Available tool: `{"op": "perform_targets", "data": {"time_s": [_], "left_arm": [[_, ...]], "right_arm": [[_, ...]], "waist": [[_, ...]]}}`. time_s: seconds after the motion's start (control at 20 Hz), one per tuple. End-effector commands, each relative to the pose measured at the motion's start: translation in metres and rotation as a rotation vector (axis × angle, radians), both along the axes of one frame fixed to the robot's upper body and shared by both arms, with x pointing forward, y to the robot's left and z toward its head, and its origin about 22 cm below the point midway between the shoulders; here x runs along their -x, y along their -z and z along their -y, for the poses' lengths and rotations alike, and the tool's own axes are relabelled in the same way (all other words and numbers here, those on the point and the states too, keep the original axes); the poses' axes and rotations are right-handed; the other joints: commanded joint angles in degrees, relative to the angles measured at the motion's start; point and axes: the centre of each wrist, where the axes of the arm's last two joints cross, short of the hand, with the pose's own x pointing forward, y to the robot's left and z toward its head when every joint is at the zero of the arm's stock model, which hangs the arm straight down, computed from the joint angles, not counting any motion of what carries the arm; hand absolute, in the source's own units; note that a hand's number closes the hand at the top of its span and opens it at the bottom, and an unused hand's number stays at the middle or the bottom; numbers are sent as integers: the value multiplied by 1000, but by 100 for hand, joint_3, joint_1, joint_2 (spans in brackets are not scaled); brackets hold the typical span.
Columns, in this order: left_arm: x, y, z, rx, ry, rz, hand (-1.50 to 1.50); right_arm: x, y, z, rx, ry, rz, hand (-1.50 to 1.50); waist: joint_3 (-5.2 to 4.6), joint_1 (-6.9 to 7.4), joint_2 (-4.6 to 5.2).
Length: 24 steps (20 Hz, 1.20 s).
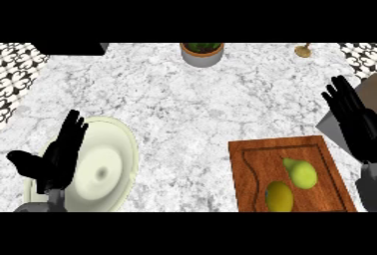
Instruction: Pick the pear from the cutting board and place it in the cardboard box
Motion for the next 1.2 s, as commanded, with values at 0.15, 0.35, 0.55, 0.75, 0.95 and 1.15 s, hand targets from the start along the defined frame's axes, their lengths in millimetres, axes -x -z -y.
{"op": "perform_targets", "data": {"time_s": [0.15, 0.35, 0.55, 0.75, 0.95, 1.15], "left_arm": [[-30, -63, 10, -278, 272, 242, 0], [-41, -77, 31, -372, 462, 304, 0], [-54, -92, 30, -410, 478, 314, 0], [-59, -93, 38, -396, 494, 308, 0], [-56, -83, 44, -406, 483, 316, 0], [-48, -89, 35, -401, 511, 305, 0]], "right_arm": [[-46, -90, -3, 172, -334, 96, -150], [-47, -134, 15, 597, -529, 5, -150], [-61, -124, 41, 561, -712, 43, -150], [-63, -130, 35, 684, -893, 133, -150], [-71, -134, 29, 825, -993, 156, -150], [-67, -147, -10, 1075, -1130, 98, -150]], "waist": [[-84, 103, 240], [-97, 73, 332], [-69, 121, 371], [-69, 100, 361], [-80, 123, 340], [-94, 137, 257]]}}
